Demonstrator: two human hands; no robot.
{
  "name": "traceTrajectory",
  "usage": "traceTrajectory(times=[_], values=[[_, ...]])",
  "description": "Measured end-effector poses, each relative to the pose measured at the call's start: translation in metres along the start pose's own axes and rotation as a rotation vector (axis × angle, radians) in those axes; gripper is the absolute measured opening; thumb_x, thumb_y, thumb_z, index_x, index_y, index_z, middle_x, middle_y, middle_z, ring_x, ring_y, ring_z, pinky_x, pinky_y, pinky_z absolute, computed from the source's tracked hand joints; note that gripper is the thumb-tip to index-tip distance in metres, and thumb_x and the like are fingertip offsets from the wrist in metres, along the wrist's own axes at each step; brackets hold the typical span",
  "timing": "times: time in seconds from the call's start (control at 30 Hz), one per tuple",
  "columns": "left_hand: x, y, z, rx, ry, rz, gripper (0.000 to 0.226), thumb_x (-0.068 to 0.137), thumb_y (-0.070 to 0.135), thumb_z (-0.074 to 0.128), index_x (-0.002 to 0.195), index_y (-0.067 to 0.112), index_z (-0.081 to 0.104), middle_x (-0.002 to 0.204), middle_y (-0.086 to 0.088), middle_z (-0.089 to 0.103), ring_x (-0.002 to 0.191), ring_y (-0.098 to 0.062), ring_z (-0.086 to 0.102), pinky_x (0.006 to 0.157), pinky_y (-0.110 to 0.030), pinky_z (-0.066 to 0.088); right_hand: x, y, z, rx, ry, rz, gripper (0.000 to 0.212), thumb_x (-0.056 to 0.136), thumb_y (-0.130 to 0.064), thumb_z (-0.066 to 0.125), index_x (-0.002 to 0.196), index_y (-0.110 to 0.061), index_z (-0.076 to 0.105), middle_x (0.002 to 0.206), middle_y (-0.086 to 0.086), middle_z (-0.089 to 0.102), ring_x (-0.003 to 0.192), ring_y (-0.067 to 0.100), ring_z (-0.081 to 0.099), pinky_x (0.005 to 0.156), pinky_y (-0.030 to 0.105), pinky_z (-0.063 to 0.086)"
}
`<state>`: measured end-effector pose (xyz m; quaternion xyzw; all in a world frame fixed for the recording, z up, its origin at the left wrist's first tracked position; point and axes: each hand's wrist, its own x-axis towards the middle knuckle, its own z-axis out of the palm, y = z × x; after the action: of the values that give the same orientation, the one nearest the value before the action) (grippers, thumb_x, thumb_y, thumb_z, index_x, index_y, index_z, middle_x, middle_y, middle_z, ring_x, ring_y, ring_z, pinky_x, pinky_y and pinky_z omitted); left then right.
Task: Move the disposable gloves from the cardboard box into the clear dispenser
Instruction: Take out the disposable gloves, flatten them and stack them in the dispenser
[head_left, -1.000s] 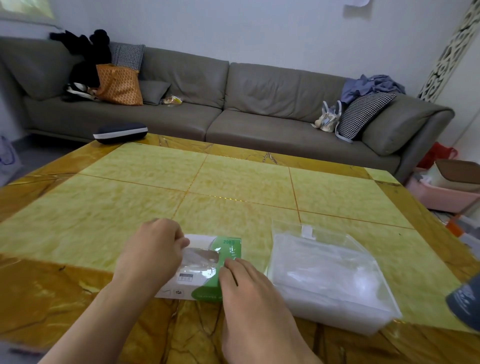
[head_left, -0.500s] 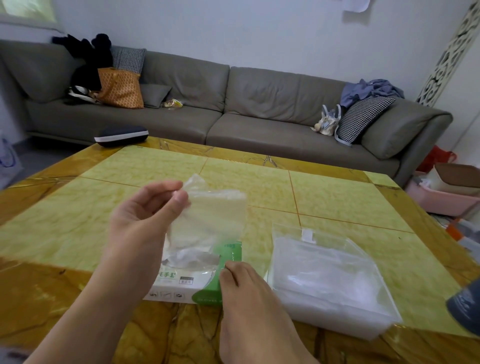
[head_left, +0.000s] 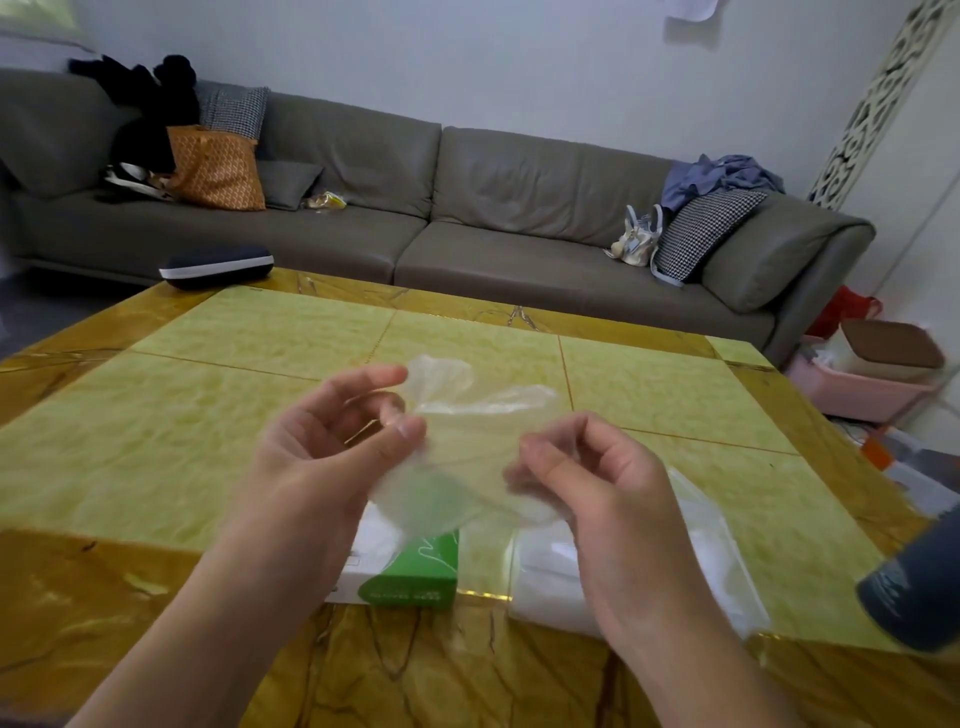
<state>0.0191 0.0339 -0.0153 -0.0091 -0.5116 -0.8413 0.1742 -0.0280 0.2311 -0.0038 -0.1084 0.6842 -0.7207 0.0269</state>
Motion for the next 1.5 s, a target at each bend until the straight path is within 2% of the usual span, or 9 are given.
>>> traceTrajectory(times=[0.3,0.43,0.57,0.67,0.8,0.87,1.1,1.33,1.5], values=[[-0.009,-0.004,0.011,0.137,-0.223,-0.618,0.058,0.075,0.052,0.076,0.112,0.007,0.079,0.116,-0.014,0.075,0.101,-0.029,0.073,0.091,-0.042,0.054,0.004,0.003,-0.010,0.123,-0.097,-0.015,0.013,0.093,-0.008,0.074,0.083,-0.012,0.068,0.066,0.012,0.063,0.060,0.026,0.063,0.064,0.036,0.058],[-0.010,-0.015,0.017,0.104,-0.036,-0.466,0.033,0.082,0.024,0.084,0.099,-0.003,0.076,0.098,-0.026,0.070,0.079,-0.032,0.069,0.070,-0.037,0.057,0.001,0.008,-0.007,0.139,-0.191,0.065,0.016,0.086,-0.012,0.080,0.094,-0.006,0.068,0.076,0.013,0.063,0.054,0.026,0.056,0.051,0.035,0.050],[-0.001,-0.012,0.003,0.276,0.182,-0.223,0.024,0.074,0.033,0.084,0.094,0.020,0.081,0.104,-0.017,0.076,0.095,-0.039,0.072,0.092,-0.052,0.057,0.002,0.009,-0.016,0.113,-0.288,0.208,0.022,0.082,0.001,0.080,0.102,0.004,0.070,0.067,0.007,0.054,0.050,0.019,0.043,0.041,0.026,0.037],[0.002,-0.010,-0.005,0.215,0.256,-0.159,0.025,0.069,0.035,0.085,0.090,0.021,0.081,0.089,-0.008,0.075,0.083,-0.029,0.067,0.079,-0.042,0.056,0.007,0.008,-0.024,0.120,-0.238,0.238,0.014,0.091,-0.002,0.074,0.096,0.010,0.069,0.065,0.006,0.050,0.050,0.017,0.040,0.041,0.026,0.035],[-0.005,-0.016,0.006,0.261,0.200,-0.143,0.030,0.072,0.034,0.083,0.091,0.011,0.077,0.077,-0.008,0.072,0.058,-0.018,0.058,0.058,-0.031,0.049,0.004,0.013,-0.013,0.211,-0.281,0.224,0.053,0.084,-0.037,0.080,0.112,0.007,0.070,0.098,0.016,0.071,0.087,0.028,0.071,0.071,0.035,0.056],[-0.009,-0.019,0.014,0.325,0.185,-0.096,0.029,0.076,0.031,0.082,0.090,0.006,0.075,0.072,-0.012,0.070,0.055,-0.018,0.056,0.054,-0.029,0.048,-0.003,0.015,-0.003,0.188,-0.337,0.217,0.036,0.085,-0.025,0.085,0.109,0.001,0.075,0.107,0.019,0.076,0.096,0.030,0.075,0.080,0.034,0.058],[-0.009,-0.009,0.012,0.426,0.212,0.027,0.022,0.091,0.021,0.074,0.080,0.003,0.076,0.054,-0.002,0.062,0.044,-0.018,0.047,0.044,-0.022,0.043,-0.008,0.013,0.000,0.201,-0.237,0.231,0.011,0.091,-0.012,0.077,0.084,-0.012,0.068,0.061,0.012,0.052,0.041,0.019,0.041,0.042,0.028,0.038],[-0.009,-0.004,0.011,0.428,0.276,0.069,0.024,0.089,0.028,0.076,0.076,0.008,0.080,0.065,-0.006,0.065,0.048,-0.016,0.050,0.047,-0.020,0.046,-0.006,0.002,-0.019,0.041,-0.463,0.297,0.010,0.089,-0.008,0.080,0.085,-0.006,0.070,0.059,0.004,0.041,0.039,0.012,0.029,0.036,0.022,0.031],[-0.012,-0.004,0.017,0.409,0.163,-0.014,0.019,0.088,0.021,0.076,0.078,0.005,0.078,0.060,-0.007,0.067,0.046,-0.018,0.050,0.045,-0.021,0.046,0.008,-0.006,-0.043,-0.073,-0.309,0.136,0.029,0.081,-0.035,0.081,0.094,-0.009,0.075,0.086,0.017,0.066,0.070,0.028,0.063,0.057,0.034,0.052]])
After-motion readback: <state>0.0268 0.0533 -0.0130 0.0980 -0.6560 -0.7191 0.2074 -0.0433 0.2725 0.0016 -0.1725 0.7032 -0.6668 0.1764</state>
